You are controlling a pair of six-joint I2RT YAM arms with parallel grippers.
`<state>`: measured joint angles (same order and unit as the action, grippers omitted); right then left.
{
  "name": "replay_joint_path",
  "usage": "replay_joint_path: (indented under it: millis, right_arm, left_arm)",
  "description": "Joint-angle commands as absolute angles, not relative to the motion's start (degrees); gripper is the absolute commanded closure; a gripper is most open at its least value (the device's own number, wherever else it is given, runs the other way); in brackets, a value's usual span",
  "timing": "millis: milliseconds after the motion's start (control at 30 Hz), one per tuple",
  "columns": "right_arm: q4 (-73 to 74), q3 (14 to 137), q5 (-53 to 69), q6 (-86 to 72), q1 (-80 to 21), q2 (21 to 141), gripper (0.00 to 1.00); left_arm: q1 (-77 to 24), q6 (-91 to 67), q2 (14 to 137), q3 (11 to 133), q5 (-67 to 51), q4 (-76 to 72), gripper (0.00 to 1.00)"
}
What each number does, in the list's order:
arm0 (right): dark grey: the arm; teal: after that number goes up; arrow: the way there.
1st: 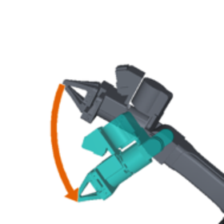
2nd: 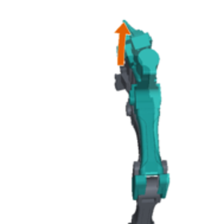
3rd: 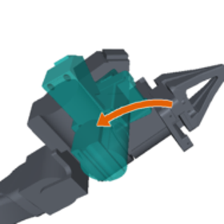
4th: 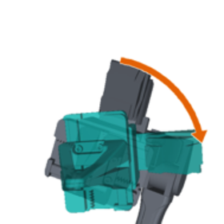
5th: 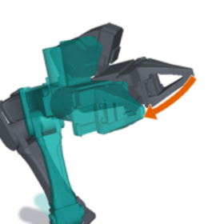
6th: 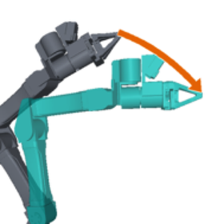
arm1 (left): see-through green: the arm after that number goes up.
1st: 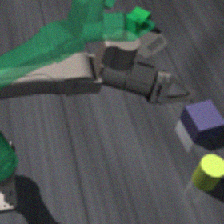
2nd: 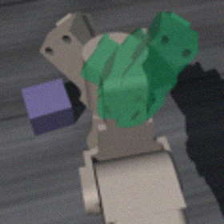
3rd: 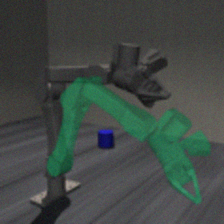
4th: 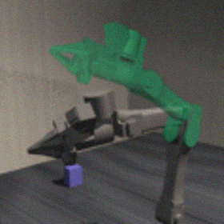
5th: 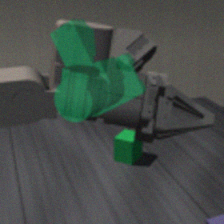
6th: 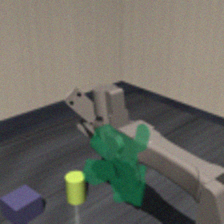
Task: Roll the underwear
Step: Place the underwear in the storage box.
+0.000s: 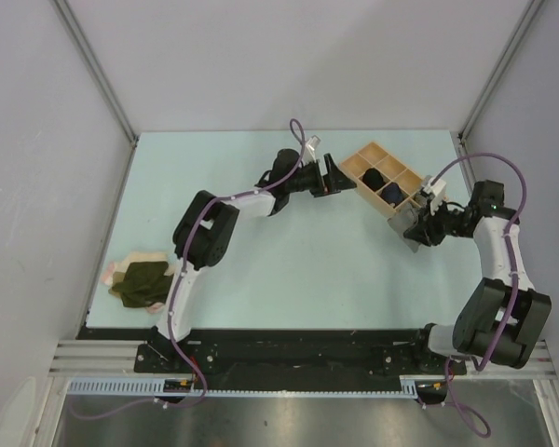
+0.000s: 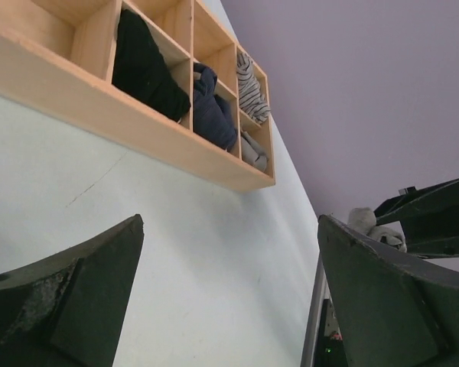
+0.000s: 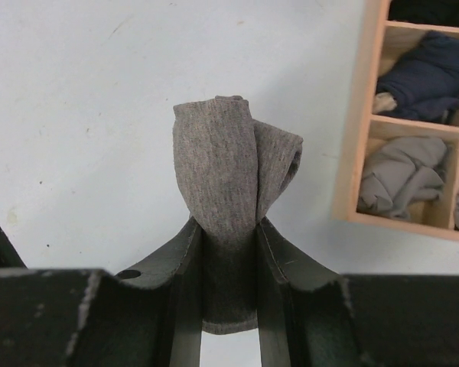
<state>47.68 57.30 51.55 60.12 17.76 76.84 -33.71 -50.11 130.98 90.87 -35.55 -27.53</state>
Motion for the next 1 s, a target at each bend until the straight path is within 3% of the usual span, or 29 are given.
replay_joint_path:
  millis: [0,267,367,733,967]
  right_arm:
    - [46.3,59.3,56.8,57.0,21.7,74.3,1.00]
    - [39.3,59.4,54.1,49.9,24.2,73.9,1.00]
    - [30.4,59.5,51.7,43.4,24.2,74.8,1.00]
    - [0.6,63.7,31.0,12.9,16.5,86.9,1.00]
    - [-3.2,70.6,13.6,7.6,9.6,96.9,1.00]
  left_arm:
    - [-34.7,-54.4,134.4,97.2,-34.8,-28.5,0.00]
    - [-36.3,-45.7,134.6,107.9,-18.3,-3.1,0.00]
    - [-36.5,-44.5,136.5,113.1,-17.4,1.6,0.00]
    - [-35.2,-35.0,136.2,118.2,-12.8,3.8,0.00]
    - [-32.1,-35.7,142.4,128.5,-15.4,7.3,0.00]
